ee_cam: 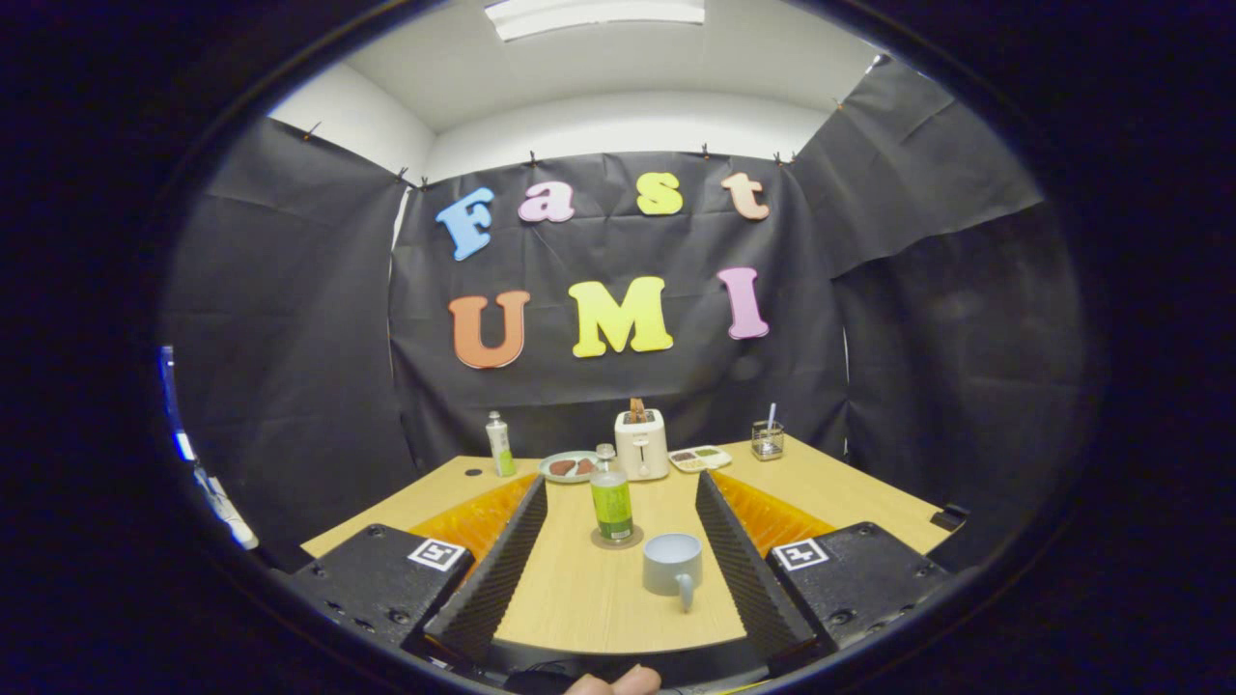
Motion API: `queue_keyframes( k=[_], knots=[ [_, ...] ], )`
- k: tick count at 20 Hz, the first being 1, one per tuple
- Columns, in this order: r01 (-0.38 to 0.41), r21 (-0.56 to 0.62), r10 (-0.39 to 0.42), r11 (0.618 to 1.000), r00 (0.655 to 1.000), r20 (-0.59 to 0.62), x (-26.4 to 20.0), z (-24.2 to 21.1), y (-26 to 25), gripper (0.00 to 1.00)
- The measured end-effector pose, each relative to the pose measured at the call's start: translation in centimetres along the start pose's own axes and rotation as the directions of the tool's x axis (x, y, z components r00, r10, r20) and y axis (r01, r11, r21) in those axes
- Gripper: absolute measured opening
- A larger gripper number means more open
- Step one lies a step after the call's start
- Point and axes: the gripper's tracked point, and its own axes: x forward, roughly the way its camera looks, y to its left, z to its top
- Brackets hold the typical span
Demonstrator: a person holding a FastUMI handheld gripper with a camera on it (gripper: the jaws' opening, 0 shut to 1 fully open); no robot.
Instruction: Take the bottle from table, then pour the juice into the cup, finally place the bottle on the coaster
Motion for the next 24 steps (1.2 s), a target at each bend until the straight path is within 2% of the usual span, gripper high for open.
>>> queue_keyframes(
  k=[10,16,20,24],
  knots=[
    [0.004,-0.025,-0.004,1.0,1.0,-0.005,0.0,0.1,0.1,1.0],
    [0.046,-0.075,-0.045,0.996,0.999,0.014,0.3,0.5,-0.4,1.0],
    [0.027,-0.092,-0.029,0.995,0.999,-0.019,0.9,-0.3,0.0,1.0],
    [-0.002,-0.06,-0.001,0.998,0.998,-0.056,1.1,-0.9,-0.2,1.0]
  ],
)
